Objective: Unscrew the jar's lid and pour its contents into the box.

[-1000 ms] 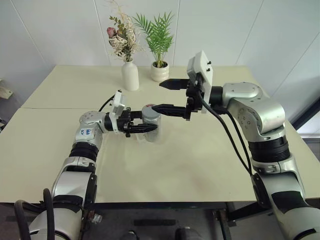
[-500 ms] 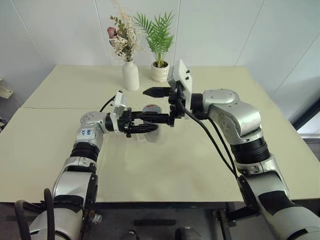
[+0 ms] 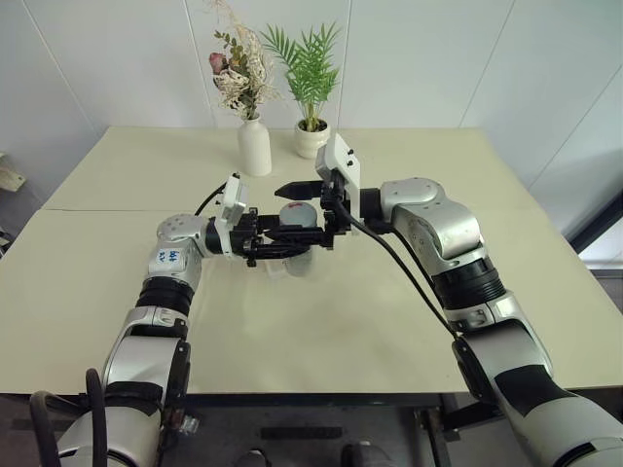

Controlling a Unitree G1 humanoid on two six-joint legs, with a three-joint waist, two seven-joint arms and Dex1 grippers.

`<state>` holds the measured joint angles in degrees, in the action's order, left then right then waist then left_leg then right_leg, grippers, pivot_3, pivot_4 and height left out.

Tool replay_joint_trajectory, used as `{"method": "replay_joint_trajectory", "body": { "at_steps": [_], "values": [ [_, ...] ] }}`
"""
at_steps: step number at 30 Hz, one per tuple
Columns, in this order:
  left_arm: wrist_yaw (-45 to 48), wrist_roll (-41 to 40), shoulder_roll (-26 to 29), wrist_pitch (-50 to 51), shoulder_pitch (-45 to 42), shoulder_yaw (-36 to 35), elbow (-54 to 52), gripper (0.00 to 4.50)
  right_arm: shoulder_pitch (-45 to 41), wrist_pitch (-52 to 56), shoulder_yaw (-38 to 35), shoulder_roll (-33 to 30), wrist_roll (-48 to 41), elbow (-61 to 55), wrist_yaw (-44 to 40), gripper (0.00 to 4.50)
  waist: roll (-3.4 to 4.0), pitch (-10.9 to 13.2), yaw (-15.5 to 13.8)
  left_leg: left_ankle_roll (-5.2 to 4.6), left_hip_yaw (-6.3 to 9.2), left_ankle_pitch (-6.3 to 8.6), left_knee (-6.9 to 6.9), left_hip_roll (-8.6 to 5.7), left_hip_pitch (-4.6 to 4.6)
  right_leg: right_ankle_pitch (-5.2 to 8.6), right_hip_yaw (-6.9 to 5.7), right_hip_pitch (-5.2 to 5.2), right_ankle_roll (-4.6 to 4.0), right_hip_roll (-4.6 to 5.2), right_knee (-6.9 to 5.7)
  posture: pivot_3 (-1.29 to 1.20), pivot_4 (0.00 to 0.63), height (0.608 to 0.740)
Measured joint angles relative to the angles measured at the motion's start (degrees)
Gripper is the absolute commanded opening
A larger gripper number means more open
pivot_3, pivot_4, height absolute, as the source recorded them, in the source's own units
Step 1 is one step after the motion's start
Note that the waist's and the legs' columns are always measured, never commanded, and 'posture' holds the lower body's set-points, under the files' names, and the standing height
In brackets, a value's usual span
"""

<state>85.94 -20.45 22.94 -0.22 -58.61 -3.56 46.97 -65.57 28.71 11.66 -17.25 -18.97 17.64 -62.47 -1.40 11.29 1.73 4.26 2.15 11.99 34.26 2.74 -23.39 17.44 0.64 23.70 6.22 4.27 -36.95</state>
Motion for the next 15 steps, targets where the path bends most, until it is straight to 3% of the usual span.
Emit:
{"method": "replay_joint_trajectory", "body": {
  "at_steps": [15],
  "values": [
    [0.0, 0.0, 0.0, 0.3, 0.4, 0.0, -0.6, 2.25, -0.6, -1.1, 0.0, -0.3, 1.0, 0.8, -0.8, 4.5, 0.0, 0.0, 0.0, 0.0, 0.0, 0.0, 0.01, 0.0, 0.0, 0.0, 0.0, 0.0, 0.0, 0.0, -0.01, 0.0, 0.15, 0.74]
  ]
}}
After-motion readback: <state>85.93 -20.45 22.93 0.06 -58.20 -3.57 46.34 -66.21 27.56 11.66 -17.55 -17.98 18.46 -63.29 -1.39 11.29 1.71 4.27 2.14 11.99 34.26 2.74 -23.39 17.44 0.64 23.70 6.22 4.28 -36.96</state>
